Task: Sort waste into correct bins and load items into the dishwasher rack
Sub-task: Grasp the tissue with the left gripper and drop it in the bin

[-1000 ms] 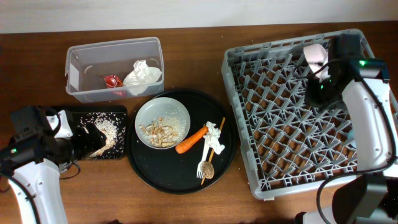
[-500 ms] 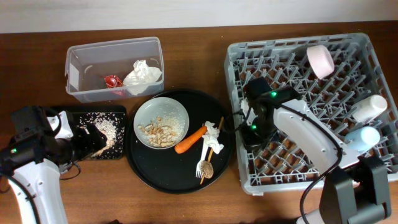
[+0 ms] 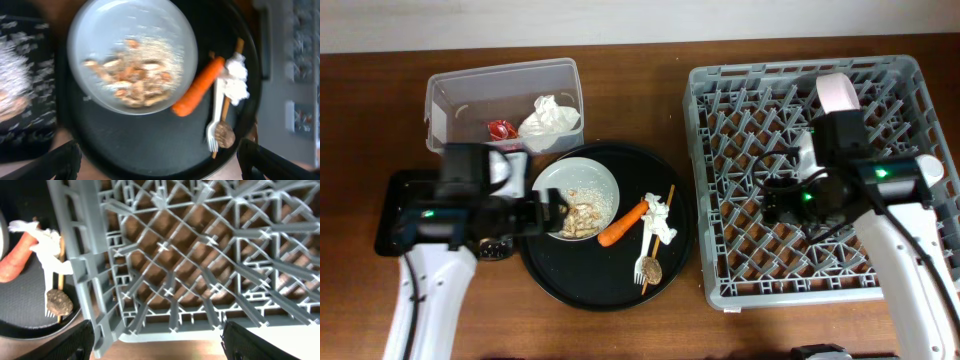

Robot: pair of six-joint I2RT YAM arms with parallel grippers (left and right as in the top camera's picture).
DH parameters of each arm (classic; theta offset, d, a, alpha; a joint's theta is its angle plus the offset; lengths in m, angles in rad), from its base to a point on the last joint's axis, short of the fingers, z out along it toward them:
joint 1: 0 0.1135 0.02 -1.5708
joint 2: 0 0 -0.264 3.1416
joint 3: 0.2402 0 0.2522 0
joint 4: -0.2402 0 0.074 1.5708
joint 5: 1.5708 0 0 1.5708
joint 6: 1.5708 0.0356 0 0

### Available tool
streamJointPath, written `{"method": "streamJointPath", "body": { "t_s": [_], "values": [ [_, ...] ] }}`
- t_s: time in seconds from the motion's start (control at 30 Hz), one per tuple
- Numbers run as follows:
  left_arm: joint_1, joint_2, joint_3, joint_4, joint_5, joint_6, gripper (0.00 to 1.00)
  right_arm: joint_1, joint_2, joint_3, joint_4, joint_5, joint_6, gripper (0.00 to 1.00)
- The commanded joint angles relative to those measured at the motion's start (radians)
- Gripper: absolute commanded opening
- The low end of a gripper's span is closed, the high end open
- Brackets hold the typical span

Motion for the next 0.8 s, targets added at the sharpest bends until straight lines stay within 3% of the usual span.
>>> {"method": "streamJointPath", "body": {
  "t_s": [0.0, 0.17, 0.37, 0.6, 0.77],
  "values": [
    [-0.207, 0.111, 0.009, 0.076, 0.008, -0.048, 0.99, -0.052, -0.009, 0.016, -0.025, 0.013, -0.029, 0.86],
    [-0.467, 0.387, 0.009, 0.271, 0.007, -0.065, 0.99, -0.055, -0.009, 0.016, -0.032, 0.013, -0.037, 0.87],
    [-0.588, 0.523, 0.009, 0.499, -0.107, -0.065, 0.98, -0.055, -0.009, 0.014, -0.032, 0.013, -0.037, 0.88],
    [-0.611, 0.558, 0.009, 0.526, -0.166, -0.069, 0.81, -0.055, -0.009, 0.014, -0.032, 0.013, -0.037, 0.88],
    [-0.624, 0.584, 0.009, 0.529, -0.166, -0.069, 0.59, -0.055, -0.009, 0.014, -0.035, 0.013, -0.037, 0.88]
  ]
}}
